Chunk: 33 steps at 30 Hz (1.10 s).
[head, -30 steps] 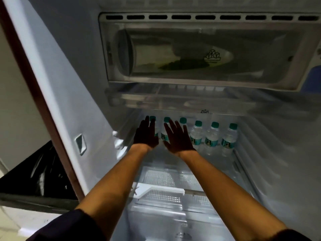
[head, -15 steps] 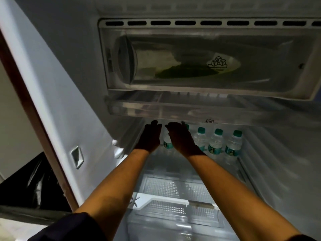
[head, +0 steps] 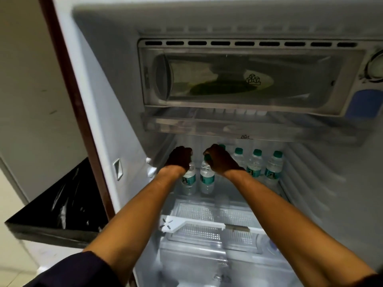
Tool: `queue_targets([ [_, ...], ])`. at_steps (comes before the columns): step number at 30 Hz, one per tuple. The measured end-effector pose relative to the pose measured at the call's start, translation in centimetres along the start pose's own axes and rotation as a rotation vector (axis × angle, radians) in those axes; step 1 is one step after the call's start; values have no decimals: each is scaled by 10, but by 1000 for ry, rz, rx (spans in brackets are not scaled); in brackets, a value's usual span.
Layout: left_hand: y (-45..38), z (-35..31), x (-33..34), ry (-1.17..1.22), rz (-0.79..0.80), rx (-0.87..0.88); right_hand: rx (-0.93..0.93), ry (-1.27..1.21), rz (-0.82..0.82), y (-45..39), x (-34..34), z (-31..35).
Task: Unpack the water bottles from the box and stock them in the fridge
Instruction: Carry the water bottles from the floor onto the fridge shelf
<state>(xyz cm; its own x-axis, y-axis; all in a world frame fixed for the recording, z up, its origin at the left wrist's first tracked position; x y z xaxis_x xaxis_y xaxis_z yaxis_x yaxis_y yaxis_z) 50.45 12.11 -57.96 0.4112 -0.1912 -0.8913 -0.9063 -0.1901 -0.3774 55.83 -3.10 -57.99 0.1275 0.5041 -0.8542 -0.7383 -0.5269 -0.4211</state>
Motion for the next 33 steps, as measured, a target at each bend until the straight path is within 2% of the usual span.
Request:
queue_targets([
  [3, 15, -9, -12, -28, 73, -1, 33, 27, 64, 12, -9, 12],
  [7, 41, -11, -24, -40, 66, 36, 39, 63, 101, 29, -20, 26],
  [13, 69, -18, -42, -31, 55, 64, -6, 0, 61, 59, -30, 42],
  [23, 91, -12, -49, -92, 0, -35, 48, -39, -3, 80, -25, 63],
  [33, 85, -12, -44, -105, 85, -33, 43, 11, 23, 82, -23, 65],
])
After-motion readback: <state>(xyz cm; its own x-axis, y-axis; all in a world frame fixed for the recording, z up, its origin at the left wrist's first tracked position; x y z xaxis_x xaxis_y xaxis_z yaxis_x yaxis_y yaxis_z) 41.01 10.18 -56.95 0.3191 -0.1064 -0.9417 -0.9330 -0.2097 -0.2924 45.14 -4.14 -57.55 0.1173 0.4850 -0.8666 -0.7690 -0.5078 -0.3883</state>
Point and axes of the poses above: each hand's wrist, its own y-axis away from the middle knuckle, its own x-axis out of the palm, z = x × y, the point moved 2 cm from there along -y, towards the middle knuckle, and after that the axes turned 7 degrees about -z, right-handed, at the moved point
